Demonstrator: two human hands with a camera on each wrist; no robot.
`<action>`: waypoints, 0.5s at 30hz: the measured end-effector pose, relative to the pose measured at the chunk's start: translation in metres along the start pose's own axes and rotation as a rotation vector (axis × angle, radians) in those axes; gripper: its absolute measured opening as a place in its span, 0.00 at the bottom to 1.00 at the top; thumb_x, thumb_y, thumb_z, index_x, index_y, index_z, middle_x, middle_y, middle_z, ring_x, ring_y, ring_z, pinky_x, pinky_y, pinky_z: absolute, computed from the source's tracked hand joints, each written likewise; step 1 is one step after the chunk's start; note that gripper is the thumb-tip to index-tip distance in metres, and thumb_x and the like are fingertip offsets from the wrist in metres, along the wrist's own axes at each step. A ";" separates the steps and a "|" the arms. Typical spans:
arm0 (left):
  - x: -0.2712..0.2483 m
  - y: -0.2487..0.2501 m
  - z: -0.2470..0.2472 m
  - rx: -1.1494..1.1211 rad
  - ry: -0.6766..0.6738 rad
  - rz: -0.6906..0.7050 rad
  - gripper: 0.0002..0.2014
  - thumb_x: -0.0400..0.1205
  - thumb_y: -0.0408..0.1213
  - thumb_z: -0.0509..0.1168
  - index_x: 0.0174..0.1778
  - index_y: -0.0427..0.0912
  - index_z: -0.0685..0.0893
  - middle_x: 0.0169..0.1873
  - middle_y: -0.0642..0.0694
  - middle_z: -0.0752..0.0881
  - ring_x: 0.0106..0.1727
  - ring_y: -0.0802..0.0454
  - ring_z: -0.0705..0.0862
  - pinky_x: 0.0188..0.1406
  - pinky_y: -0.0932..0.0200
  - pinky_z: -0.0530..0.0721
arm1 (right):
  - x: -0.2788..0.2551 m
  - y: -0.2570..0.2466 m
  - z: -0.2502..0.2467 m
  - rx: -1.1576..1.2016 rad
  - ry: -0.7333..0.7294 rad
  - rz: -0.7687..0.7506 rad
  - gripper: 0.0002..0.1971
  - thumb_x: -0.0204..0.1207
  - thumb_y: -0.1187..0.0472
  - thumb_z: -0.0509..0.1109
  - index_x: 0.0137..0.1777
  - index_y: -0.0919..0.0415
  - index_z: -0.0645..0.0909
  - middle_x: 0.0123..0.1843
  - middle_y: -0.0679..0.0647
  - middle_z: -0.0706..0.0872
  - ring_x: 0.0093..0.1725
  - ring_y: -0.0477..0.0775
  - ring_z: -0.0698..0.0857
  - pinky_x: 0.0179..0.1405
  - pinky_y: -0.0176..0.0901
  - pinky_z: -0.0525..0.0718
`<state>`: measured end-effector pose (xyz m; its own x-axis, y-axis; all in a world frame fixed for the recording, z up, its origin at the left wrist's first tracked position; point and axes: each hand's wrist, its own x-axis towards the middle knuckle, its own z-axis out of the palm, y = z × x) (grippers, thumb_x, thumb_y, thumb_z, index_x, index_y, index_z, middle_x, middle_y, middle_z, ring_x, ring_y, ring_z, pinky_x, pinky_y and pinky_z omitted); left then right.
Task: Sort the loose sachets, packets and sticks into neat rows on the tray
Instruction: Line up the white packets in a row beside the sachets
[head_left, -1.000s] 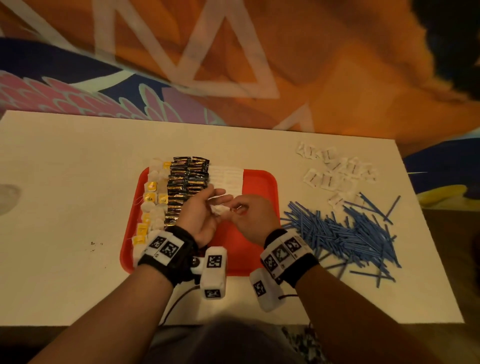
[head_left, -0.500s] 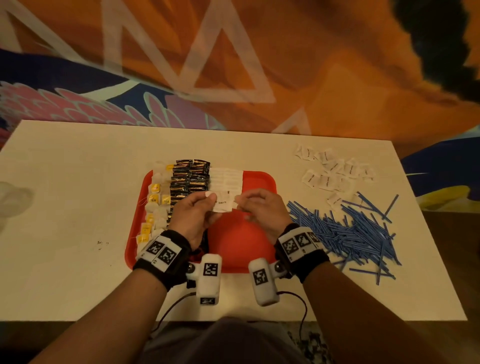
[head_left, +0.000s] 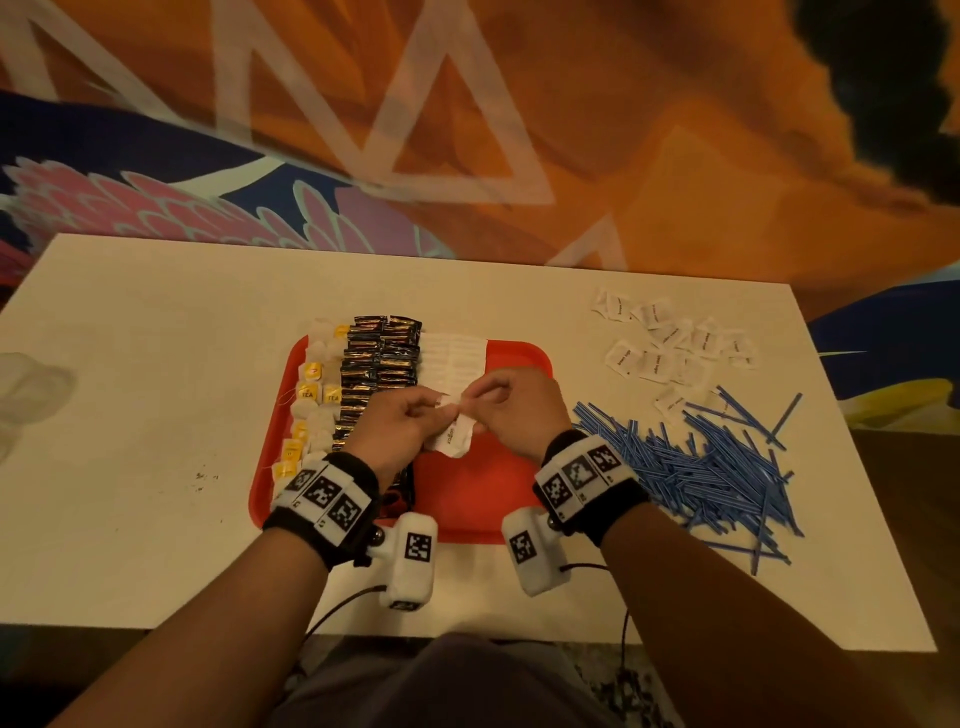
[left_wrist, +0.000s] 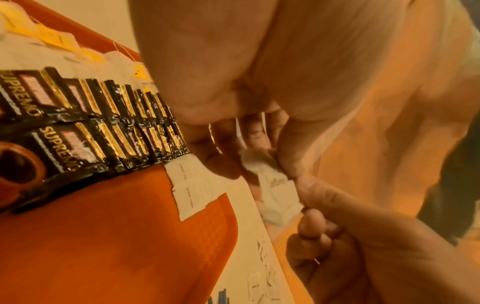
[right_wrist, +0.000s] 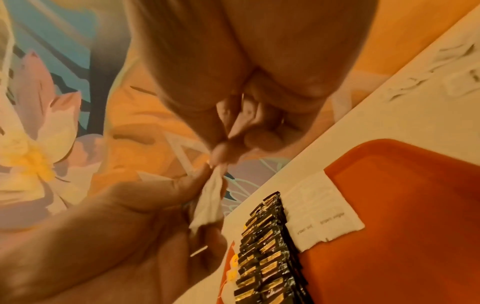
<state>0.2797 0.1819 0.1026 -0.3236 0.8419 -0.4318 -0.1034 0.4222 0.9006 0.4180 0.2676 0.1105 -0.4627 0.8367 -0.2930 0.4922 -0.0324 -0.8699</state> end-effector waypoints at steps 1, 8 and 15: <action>0.001 0.000 0.002 -0.023 0.026 0.013 0.03 0.82 0.28 0.70 0.48 0.37 0.89 0.33 0.46 0.90 0.31 0.58 0.86 0.31 0.65 0.83 | 0.000 0.001 0.000 0.014 0.079 -0.004 0.04 0.73 0.58 0.79 0.38 0.51 0.87 0.34 0.50 0.89 0.30 0.44 0.88 0.33 0.37 0.83; 0.007 0.001 0.010 -0.404 0.085 -0.128 0.03 0.84 0.30 0.67 0.46 0.39 0.86 0.38 0.44 0.88 0.40 0.51 0.85 0.42 0.56 0.84 | -0.001 0.014 0.012 0.236 0.013 0.094 0.10 0.69 0.60 0.83 0.39 0.53 0.82 0.38 0.51 0.87 0.33 0.48 0.84 0.36 0.44 0.85; 0.005 -0.002 0.007 -0.358 0.053 -0.124 0.09 0.86 0.24 0.61 0.55 0.37 0.83 0.43 0.43 0.89 0.43 0.50 0.87 0.42 0.57 0.85 | 0.007 0.014 0.010 0.281 0.051 0.102 0.08 0.67 0.59 0.84 0.34 0.51 0.87 0.32 0.51 0.86 0.28 0.42 0.81 0.32 0.38 0.80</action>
<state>0.2850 0.1881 0.0983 -0.3350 0.7693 -0.5440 -0.4642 0.3677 0.8058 0.4142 0.2671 0.0924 -0.3803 0.8475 -0.3702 0.3072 -0.2618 -0.9149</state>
